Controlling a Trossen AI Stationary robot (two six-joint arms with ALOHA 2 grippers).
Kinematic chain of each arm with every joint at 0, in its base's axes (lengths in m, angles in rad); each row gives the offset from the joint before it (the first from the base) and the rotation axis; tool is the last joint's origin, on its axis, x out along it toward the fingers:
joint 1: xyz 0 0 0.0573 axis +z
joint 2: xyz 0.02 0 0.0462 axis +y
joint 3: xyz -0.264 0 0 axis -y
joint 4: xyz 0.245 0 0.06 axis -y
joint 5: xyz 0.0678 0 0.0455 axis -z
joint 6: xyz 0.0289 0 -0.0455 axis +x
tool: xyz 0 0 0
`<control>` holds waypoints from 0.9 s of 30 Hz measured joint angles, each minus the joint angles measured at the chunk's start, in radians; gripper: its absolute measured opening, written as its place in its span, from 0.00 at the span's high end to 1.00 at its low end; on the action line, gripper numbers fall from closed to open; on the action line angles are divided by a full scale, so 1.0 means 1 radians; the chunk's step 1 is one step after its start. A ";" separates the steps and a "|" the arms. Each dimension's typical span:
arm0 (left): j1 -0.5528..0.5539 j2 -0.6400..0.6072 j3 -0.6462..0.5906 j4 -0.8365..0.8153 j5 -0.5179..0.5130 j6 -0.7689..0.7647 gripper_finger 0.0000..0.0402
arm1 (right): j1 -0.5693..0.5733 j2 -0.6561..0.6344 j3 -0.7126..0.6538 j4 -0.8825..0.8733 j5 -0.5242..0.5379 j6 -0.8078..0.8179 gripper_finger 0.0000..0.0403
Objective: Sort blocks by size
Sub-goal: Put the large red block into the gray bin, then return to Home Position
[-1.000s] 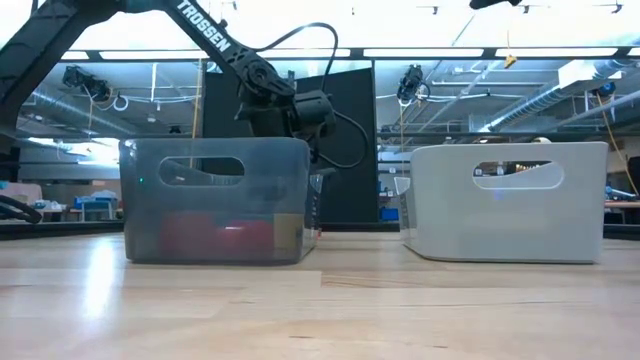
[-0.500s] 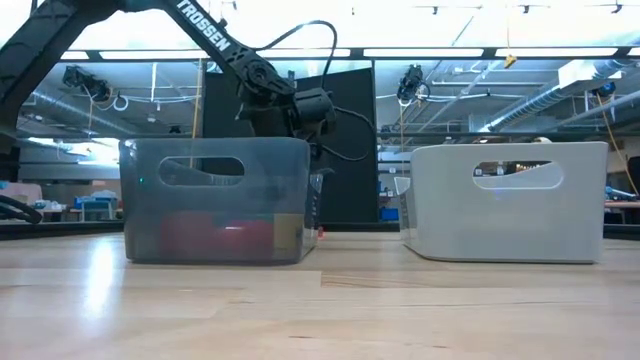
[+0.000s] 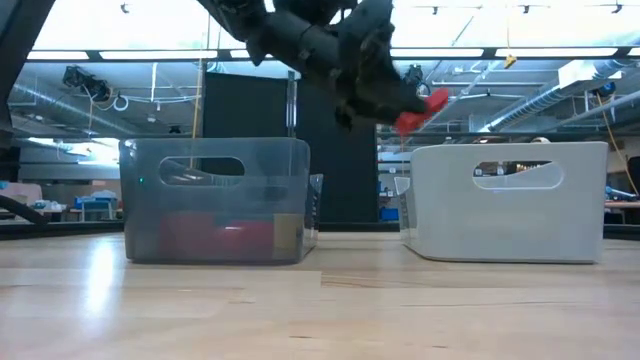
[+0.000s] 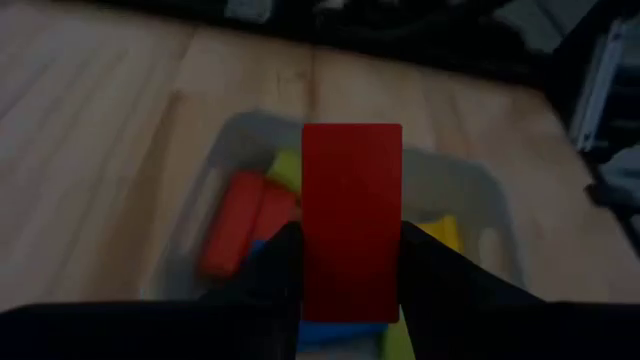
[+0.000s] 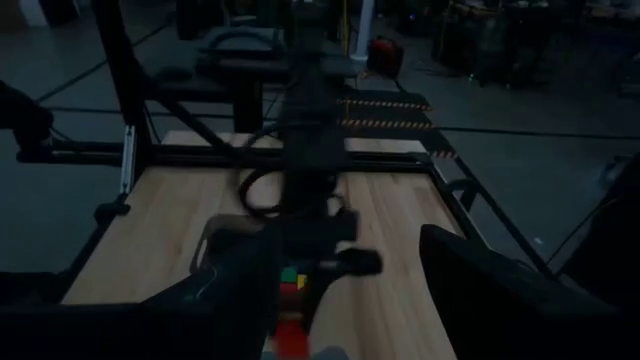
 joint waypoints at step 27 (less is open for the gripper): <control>-0.089 -0.403 -0.329 0.229 -0.286 0.103 0.63 | -0.001 0.059 -0.259 0.437 0.016 -0.108 0.63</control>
